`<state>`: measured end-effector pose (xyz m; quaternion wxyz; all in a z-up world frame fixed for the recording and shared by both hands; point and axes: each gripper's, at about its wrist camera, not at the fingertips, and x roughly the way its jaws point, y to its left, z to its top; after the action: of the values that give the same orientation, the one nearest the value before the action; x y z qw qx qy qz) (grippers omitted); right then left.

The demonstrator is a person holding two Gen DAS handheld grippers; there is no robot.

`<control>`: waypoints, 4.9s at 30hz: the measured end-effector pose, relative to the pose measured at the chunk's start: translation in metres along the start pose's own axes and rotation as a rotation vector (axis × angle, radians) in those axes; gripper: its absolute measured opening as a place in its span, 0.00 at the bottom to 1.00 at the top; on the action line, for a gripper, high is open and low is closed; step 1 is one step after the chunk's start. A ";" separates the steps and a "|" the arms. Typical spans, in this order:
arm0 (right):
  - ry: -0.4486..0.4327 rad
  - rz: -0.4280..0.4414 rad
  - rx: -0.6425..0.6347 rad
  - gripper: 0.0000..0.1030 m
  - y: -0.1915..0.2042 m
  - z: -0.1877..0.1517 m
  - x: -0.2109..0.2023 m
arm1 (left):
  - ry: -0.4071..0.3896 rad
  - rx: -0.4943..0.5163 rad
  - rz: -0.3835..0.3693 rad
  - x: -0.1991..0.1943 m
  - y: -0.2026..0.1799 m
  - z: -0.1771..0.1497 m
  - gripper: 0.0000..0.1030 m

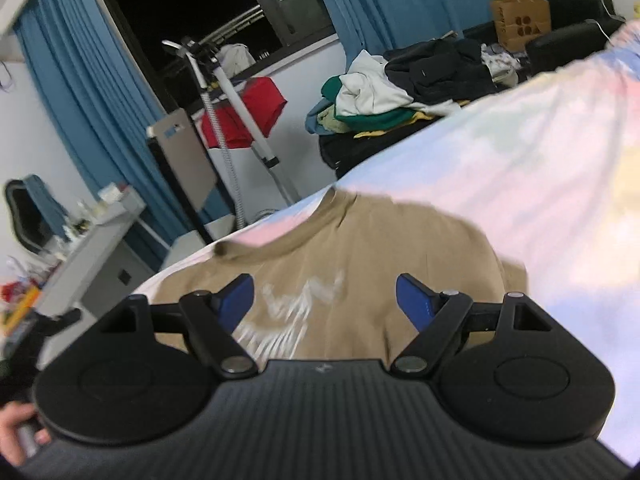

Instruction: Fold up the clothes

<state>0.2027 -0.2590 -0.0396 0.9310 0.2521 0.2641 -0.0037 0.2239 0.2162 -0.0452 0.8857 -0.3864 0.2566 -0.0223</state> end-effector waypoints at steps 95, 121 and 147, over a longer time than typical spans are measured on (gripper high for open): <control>0.085 0.020 0.161 0.27 -0.057 -0.073 -0.003 | -0.114 0.238 0.362 0.129 0.003 0.013 0.09; 0.085 -0.002 0.112 0.27 -0.047 -0.074 0.002 | -0.040 0.211 0.297 0.129 0.034 0.008 0.10; -0.006 0.003 0.006 0.28 -0.037 -0.059 -0.027 | -0.014 0.637 0.272 -0.035 -0.067 -0.078 0.79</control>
<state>0.1456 -0.2670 -0.0863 0.9311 0.2551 0.2608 -0.0037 0.1669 0.1248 -0.0275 0.9584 -0.0530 0.2797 0.0196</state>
